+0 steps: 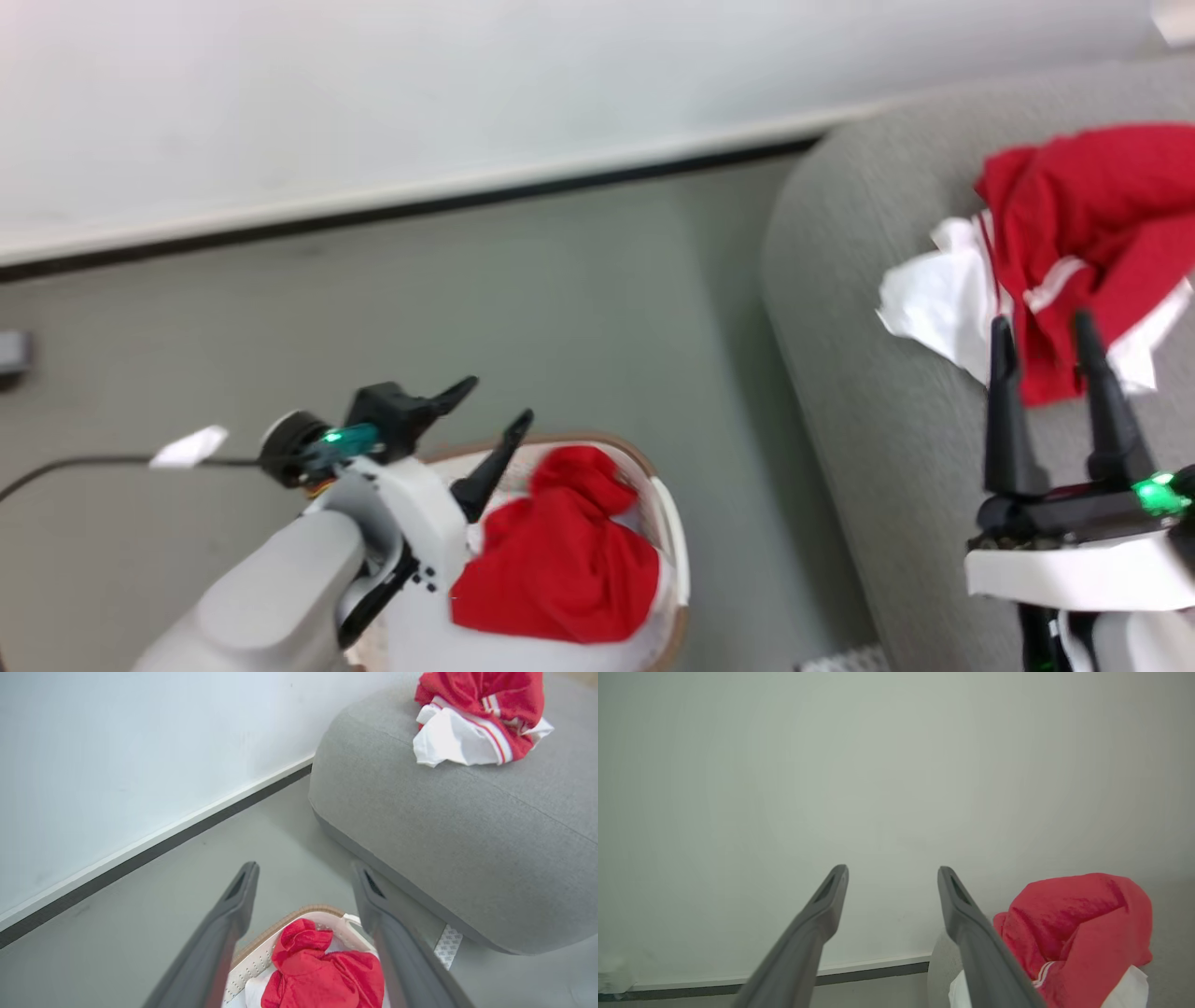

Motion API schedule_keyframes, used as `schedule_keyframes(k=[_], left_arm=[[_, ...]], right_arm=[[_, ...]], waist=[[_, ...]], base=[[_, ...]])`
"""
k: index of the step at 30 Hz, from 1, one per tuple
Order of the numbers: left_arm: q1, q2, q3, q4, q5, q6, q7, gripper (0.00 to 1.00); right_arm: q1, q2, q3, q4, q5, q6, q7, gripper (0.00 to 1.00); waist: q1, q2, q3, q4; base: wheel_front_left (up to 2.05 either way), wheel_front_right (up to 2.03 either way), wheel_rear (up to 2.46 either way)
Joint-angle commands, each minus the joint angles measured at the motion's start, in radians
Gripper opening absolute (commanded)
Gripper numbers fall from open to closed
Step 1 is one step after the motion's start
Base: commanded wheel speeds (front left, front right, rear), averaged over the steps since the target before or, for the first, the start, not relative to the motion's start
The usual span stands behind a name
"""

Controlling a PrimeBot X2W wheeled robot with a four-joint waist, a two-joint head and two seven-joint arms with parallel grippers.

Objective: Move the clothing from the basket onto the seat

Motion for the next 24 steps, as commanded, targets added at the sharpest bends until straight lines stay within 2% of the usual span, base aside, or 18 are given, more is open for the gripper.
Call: schedule_keyframes(k=[1, 7, 11, 19, 24], left_arm=[[0.045, 0.021, 0.035, -0.038, 0.008, 0.012, 0.000, 1.00], [0.175, 0.076, 0.227, -0.222, 0.042, 0.061, 0.000, 1.00], [0.241, 0.083, 0.328, -0.304, 0.061, 0.084, 0.000, 1.00], [0.454, 0.055, 0.588, -0.466, 0.113, 0.129, 0.000, 1.00], [0.600, 0.018, 0.736, -0.541, 0.174, 0.125, 0.000, 1.00]], right_arm=[[0.015, -0.002, 0.007, 0.015, -0.008, -0.002, 0.001, 1.00], [0.033, -0.002, 0.050, 0.069, -0.018, -0.002, 0.001, 1.00], [0.039, -0.002, 0.066, 0.087, -0.023, -0.002, 0.001, 1.00], [0.083, -0.002, 0.105, 0.131, -0.038, -0.002, 0.001, 1.00], [0.130, -0.002, 0.113, 0.134, -0.013, -0.002, 0.001, 1.00]], waist=[[0.0003, 0.0000, -0.066, 0.061], [0.0003, 0.0000, -0.125, 0.110], [0.0003, 0.0000, -0.150, 0.129], [0.0003, 0.0000, -0.217, 0.158], [0.0003, 0.0000, -0.243, 0.167]], base=[[0.00, 0.00, 0.00], [0.00, 0.00, 0.00], [0.00, 0.00, 0.00], [0.00, 0.00, 0.00], [0.00, 0.00, 0.00]])
